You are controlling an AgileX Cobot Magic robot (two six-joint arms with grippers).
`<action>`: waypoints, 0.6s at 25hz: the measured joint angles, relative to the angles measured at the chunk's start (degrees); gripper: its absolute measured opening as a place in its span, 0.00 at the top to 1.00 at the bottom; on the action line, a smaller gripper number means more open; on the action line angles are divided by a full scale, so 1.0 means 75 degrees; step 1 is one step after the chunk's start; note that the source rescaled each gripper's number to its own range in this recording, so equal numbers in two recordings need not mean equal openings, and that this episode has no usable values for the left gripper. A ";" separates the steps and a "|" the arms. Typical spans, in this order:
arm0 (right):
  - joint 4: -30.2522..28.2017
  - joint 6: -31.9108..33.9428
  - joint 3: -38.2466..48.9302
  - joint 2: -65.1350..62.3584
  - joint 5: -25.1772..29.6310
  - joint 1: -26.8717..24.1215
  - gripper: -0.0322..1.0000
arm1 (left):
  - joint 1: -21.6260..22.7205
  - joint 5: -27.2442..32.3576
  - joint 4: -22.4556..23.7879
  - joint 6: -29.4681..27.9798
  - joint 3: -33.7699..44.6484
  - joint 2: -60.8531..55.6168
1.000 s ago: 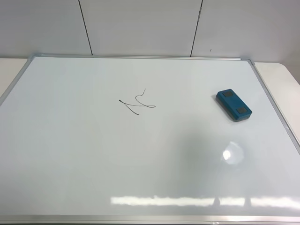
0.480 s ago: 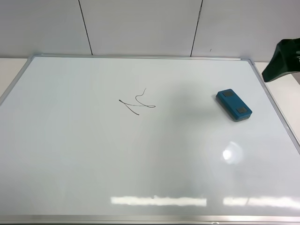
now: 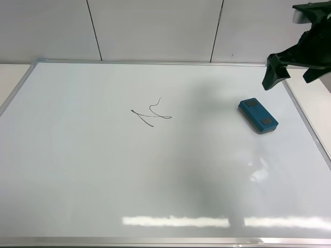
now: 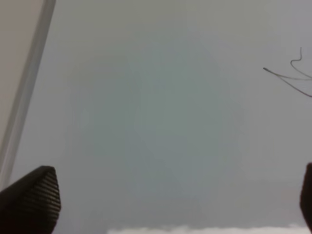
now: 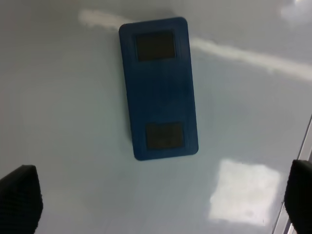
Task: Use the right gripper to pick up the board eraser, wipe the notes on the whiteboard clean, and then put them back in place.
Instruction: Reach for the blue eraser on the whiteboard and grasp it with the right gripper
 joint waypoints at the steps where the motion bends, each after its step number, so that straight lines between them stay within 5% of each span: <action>1: -0.0031 0.0000 -0.0059 0.0170 -0.0100 0.0022 0.00 | 0.0000 0.0000 0.0000 0.0000 0.0000 0.0000; 15: 0.0091 -0.0401 -0.0111 0.1898 -0.1096 0.0060 0.00 | 0.0000 0.0000 0.0000 0.0000 0.0000 0.0000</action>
